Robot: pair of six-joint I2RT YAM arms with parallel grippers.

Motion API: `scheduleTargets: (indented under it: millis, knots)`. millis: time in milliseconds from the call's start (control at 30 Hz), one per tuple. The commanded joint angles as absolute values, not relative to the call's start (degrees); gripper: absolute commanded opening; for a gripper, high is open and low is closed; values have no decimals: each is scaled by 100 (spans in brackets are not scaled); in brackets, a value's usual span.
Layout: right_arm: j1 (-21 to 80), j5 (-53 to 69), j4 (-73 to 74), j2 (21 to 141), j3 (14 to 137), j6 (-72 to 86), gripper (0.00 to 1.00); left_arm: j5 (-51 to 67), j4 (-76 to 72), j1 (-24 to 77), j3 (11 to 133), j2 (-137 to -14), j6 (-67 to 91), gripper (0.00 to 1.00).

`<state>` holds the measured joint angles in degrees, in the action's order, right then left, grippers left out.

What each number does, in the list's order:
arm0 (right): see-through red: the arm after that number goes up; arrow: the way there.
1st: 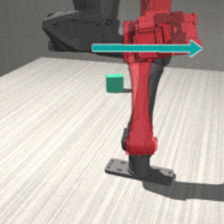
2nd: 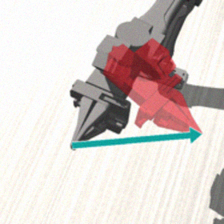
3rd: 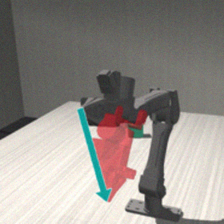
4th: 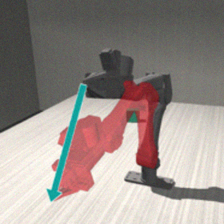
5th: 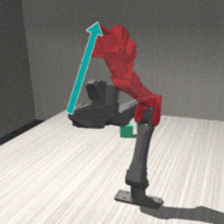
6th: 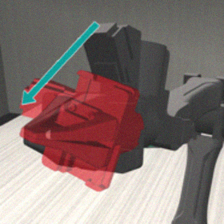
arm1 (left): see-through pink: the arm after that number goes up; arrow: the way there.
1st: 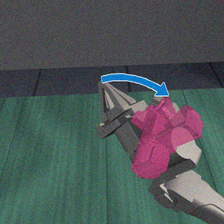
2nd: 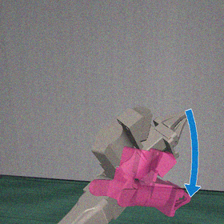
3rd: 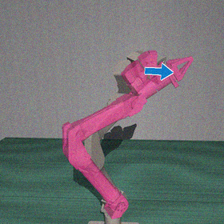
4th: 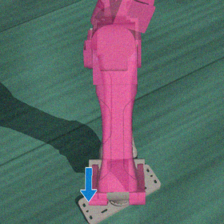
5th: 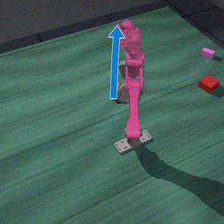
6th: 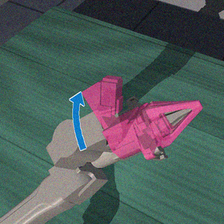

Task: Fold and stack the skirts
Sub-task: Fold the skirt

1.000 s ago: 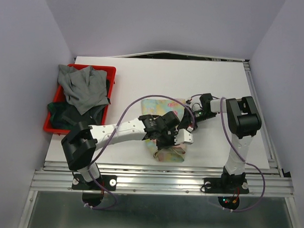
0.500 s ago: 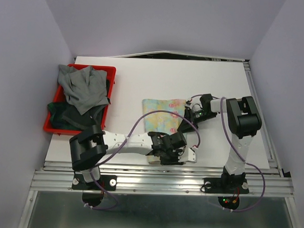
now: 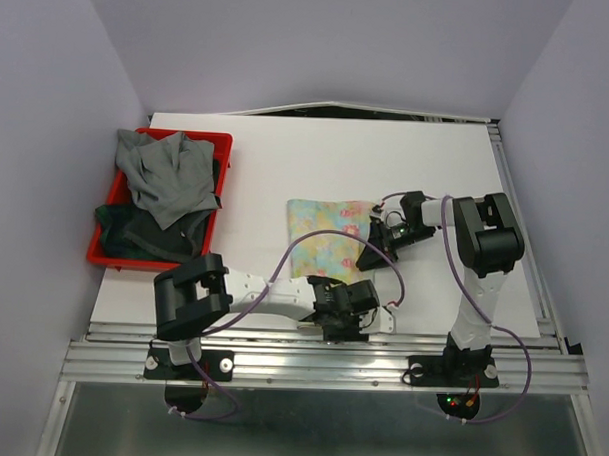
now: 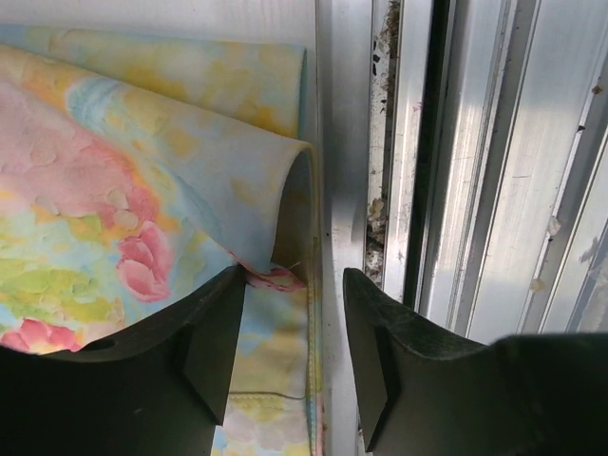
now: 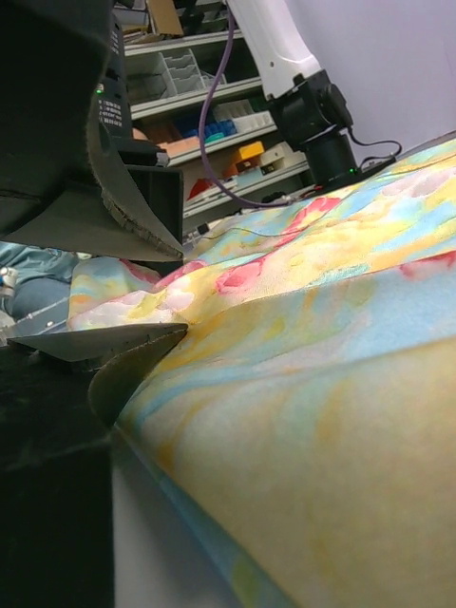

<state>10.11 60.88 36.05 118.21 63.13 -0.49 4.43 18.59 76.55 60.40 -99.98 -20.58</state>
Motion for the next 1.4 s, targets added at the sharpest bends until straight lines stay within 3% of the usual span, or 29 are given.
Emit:
scheduleTargets:
  millis: [0,267,400,800,900,1000,1067,1367]
  knots:
    - [1107,5098,3639,11918,6117,-474,39,-104,2013,7796,6144,-9633,-2013,58]
    - [1107,5098,3682,11918,6047,-536,39,-71,1811,7997,5845,-9993,-1986,57]
    - [1107,5098,3718,11883,6021,-554,39,-26,1793,8217,5810,-10002,-1916,47]
    - [1107,5124,3753,11900,6029,-563,39,-624,1784,8455,5976,-10441,-1635,40]
    - [1107,5115,3762,11927,6029,-571,39,-668,1810,8464,5985,-10450,-1608,30]
    - [1107,5115,3753,11927,6038,-571,39,-624,1915,8464,6047,-10293,-1635,7]
    - [1107,5124,3762,11936,6038,-580,38,-493,2021,8464,6108,-10082,-1670,0]
    - [1107,5106,3797,11953,6082,-615,35,263,2909,8376,6907,-9405,-1889,0]
